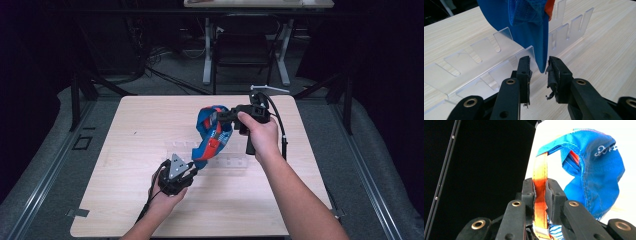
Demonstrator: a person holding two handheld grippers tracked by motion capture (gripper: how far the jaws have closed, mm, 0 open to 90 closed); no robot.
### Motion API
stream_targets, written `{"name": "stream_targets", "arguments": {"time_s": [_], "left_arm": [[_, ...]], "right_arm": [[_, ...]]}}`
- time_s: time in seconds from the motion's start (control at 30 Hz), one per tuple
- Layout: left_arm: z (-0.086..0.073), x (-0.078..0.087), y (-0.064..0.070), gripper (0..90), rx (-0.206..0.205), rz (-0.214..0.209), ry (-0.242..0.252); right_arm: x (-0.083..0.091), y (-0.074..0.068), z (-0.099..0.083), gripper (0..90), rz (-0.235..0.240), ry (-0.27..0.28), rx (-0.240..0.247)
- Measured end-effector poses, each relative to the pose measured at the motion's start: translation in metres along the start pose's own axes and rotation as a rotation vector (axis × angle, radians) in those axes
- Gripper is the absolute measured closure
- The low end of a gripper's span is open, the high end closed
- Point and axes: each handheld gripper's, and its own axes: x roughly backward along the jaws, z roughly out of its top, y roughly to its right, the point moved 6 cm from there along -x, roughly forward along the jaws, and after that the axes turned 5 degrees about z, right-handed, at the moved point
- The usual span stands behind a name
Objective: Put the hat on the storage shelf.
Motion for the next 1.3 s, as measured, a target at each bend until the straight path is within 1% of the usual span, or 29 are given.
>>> {"name": "stream_targets", "arguments": {"time_s": [0.23,0.3,0.53,0.6,0.73,0.77,0.87,0.9,0.97,1.1,1.17,1.2,1.3], "left_arm": [[0.001,0.0,-0.001,67.3,0.016,0.002,0.007],[0.001,0.0,-0.001,67.3,0.021,-0.004,0.008],[0.001,0.003,-0.002,65.1,0.018,0.001,0.01],[0.0,0.004,-0.003,63.2,0.016,0.006,0.007],[-0.001,0.006,-0.007,58.8,0.032,0.006,0.004],[-0.002,0.006,-0.008,57.8,0.038,0.009,0.007],[-0.004,0.007,-0.012,56.1,0.045,0.013,-0.004],[-0.004,0.008,-0.014,55.4,0.044,0.015,-0.008],[-0.005,0.008,-0.015,54.3,0.055,0.017,-0.007],[-0.008,0.01,-0.017,52.3,0.069,0.009,-0.011],[-0.009,0.01,-0.019,51.0,0.078,0.012,-0.01],[-0.01,0.01,-0.021,50.4,0.075,0.014,-0.015],[-0.013,0.011,-0.025,48.2,0.093,0.021,-0.02]], "right_arm": [[-0.003,0.008,-0.002,78.5,-0.01,-0.002,-0.011],[-0.003,0.01,-0.002,78.4,-0.025,-0.004,-0.001],[-0.001,0.015,-0.003,77.8,-0.046,-0.001,0.001],[0.0,0.019,-0.003,76.1,-0.058,-0.004,0.003],[0.004,0.025,-0.003,71.8,-0.065,-0.001,0.003],[0.005,0.025,-0.002,70.2,-0.067,0.009,0.004],[0.009,0.028,-0.001,66.6,-0.092,0.014,0.028],[0.01,0.029,-0.001,65.8,-0.094,0.016,0.029],[0.012,0.03,-0.002,65.3,-0.092,0.013,0.036],[0.014,0.031,-0.003,63.2,-0.114,0.01,0.066],[0.016,0.031,-0.004,61.7,-0.113,0.014,0.069],[0.017,0.031,-0.004,60.6,-0.115,0.014,0.073],[0.019,0.032,-0.003,57.6,-0.114,0.024,0.082]]}}
